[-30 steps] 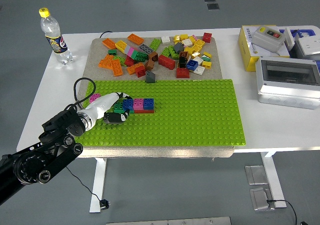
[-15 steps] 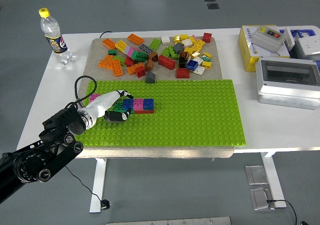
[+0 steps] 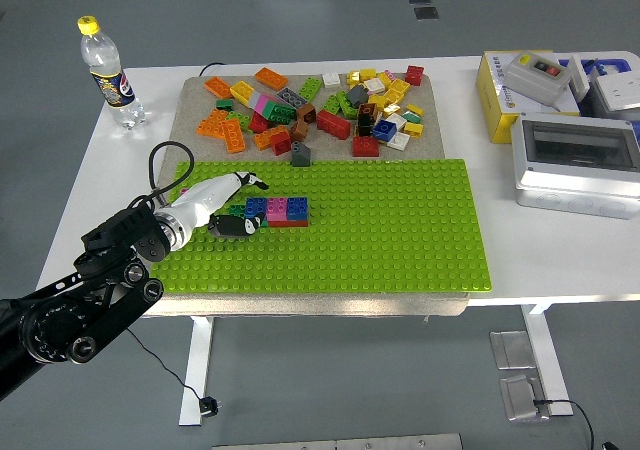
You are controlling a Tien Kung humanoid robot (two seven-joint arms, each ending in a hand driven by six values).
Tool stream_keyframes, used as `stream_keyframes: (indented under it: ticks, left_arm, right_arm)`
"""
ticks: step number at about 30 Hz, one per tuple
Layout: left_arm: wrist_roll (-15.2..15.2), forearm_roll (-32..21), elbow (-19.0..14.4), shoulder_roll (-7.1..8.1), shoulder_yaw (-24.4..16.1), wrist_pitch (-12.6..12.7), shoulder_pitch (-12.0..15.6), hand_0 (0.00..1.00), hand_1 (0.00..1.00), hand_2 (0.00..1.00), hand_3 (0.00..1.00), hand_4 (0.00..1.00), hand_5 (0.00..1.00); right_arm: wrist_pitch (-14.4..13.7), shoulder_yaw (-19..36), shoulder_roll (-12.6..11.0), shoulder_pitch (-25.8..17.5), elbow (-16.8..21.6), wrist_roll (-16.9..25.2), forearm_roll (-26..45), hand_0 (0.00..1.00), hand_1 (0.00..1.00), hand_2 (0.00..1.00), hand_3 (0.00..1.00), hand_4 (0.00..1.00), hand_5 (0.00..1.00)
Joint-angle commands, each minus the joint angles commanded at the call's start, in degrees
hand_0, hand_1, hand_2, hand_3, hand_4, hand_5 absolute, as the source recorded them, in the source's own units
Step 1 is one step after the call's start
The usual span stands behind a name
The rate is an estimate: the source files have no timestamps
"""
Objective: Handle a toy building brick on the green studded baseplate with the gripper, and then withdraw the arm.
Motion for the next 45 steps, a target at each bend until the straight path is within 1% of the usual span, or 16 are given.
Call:
stream_keyframes:
  ticks: [1,2,7,8,11,13,14,19,20,28,37,38,45]
  left_arm:
    - [0.39,0.17,-0.64,0.17,-0.31,-0.25,0.11,0.998,0.981,0.998,0.867,0.642,0.325]
    - [0.78,0.29,-1.38,0.37,-0.70,-0.49,0.24,0.998,0.981,0.998,0.844,0.711,0.391]
    - [3.10,0.60,-7.21,2.24,-4.12,-2.07,1.34,0.998,0.981,0.998,0.844,0.711,0.391]
    - [3.52,0.75,-8.42,2.58,-4.59,-2.35,1.49,0.998,0.976,0.988,0.734,0.727,0.463]
    - [4.76,1.53,-11.68,3.53,-5.16,-3.15,1.86,0.998,0.976,0.988,0.734,0.727,0.463]
    - [5.23,1.96,-12.82,3.83,-5.06,-3.38,2.12,0.998,0.976,0.988,0.734,0.727,0.463]
    - [5.45,2.32,-13.19,3.93,-4.95,-3.43,2.27,0.998,0.976,0.987,0.682,0.729,0.519]
    - [5.15,4.12,-12.85,4.01,-3.84,-2.47,2.58,0.998,0.976,0.987,0.682,0.729,0.519]
    - [5.00,4.52,-12.54,4.00,-3.57,-2.11,2.55,0.998,0.976,0.989,0.671,0.735,0.558]
    - [4.03,5.26,-10.27,3.48,-2.12,-0.27,2.32,0.998,0.975,0.990,0.665,0.731,0.556]
    - [3.38,5.22,-7.67,3.02,-0.91,0.26,2.24,0.998,0.974,0.989,0.656,0.730,0.564]
    - [3.35,5.18,-7.45,3.03,-0.82,0.24,2.22,0.998,0.976,0.988,0.656,0.736,0.586]
    - [3.35,5.13,-6.68,3.07,-0.59,0.05,2.18,0.998,0.975,0.985,0.656,0.737,0.590]
  right_arm:
    - [-0.01,-0.01,-0.02,0.00,0.00,0.01,0.02,0.711,0.691,0.747,0.722,0.534,0.727]
    - [-0.01,-0.03,-0.05,0.00,-0.01,0.02,0.06,0.710,0.691,0.747,0.722,0.535,0.727]
    - [-0.08,0.12,-0.24,-0.11,-0.04,0.11,0.08,0.710,0.691,0.747,0.722,0.535,0.727]
    - [-0.11,0.17,-0.27,-0.13,-0.04,0.13,0.04,0.714,0.690,0.744,0.722,0.535,0.727]
    - [-0.21,0.26,-0.32,-0.20,-0.03,0.20,-0.08,0.714,0.690,0.744,0.722,0.535,0.727]
    - [-0.25,0.28,-0.33,-0.24,-0.02,0.23,-0.08,0.714,0.690,0.744,0.722,0.535,0.727]
    - [-0.28,0.28,-0.32,-0.26,-0.01,0.25,-0.07,0.713,0.689,0.744,0.721,0.535,0.727]
    - [-0.33,0.18,-0.28,-0.28,0.01,0.29,0.09,0.713,0.689,0.744,0.721,0.535,0.727]
    - [-0.33,0.12,-0.27,-0.28,0.01,0.28,0.13,0.713,0.689,0.744,0.721,0.535,0.726]
    - [-0.30,-0.14,-0.16,-0.38,0.00,0.24,0.24,0.713,0.688,0.743,0.720,0.535,0.726]
    - [-0.26,-0.05,-0.07,-0.43,0.03,0.25,0.17,0.713,0.689,0.744,0.721,0.534,0.724]
    - [-0.25,-0.03,-0.07,-0.44,0.04,0.25,0.17,0.713,0.689,0.744,0.719,0.535,0.726]
    - [-0.20,0.04,-0.03,-0.54,0.04,0.26,0.17,0.712,0.689,0.744,0.719,0.535,0.728]
